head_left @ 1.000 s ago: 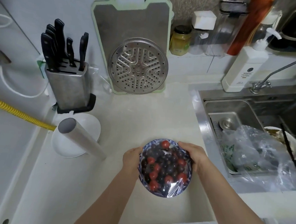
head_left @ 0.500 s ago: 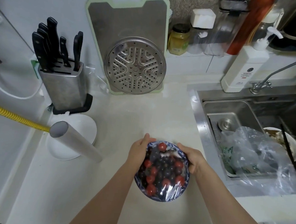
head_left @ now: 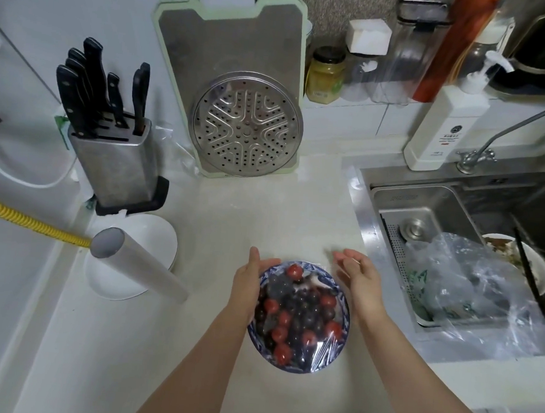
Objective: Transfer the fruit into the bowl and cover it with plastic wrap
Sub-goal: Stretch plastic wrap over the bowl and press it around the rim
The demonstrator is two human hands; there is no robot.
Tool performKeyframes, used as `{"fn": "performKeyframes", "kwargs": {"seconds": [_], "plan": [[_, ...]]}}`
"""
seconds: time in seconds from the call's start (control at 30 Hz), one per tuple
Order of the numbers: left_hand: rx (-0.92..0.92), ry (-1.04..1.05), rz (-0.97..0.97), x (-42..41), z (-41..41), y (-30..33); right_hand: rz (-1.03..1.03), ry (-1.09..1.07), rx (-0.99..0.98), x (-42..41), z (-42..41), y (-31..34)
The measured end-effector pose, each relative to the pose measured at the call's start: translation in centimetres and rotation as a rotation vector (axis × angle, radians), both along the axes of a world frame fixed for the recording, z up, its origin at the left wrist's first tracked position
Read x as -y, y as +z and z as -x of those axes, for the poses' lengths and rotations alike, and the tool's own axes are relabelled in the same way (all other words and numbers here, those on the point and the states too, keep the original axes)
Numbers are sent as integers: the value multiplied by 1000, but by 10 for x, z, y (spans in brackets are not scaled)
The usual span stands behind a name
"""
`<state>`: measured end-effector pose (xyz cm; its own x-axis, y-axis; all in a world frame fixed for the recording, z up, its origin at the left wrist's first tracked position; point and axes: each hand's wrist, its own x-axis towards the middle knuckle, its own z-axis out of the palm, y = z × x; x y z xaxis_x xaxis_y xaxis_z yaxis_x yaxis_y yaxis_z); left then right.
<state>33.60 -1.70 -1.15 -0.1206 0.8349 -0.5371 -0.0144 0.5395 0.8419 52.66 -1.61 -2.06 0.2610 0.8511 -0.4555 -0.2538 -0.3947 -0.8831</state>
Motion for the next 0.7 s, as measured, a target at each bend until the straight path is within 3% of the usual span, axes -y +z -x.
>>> {"fn": "performKeyframes", "kwargs": {"seconds": [0.13,0.3,0.43,0.6,0.7], "plan": [[17,15,11,2,0,-1,-41,272,38,8,7,1],[22,46,37,5,0,-2,-14,213,-98,7,9,0],[25,134,52,11,1,-4,52,291,-146,1,10,0],[81,305,71,28,-1,-4,106,497,-1,-6,10,11],[124,323,81,40,-1,-3,89,484,-43,6,1,6]]}}
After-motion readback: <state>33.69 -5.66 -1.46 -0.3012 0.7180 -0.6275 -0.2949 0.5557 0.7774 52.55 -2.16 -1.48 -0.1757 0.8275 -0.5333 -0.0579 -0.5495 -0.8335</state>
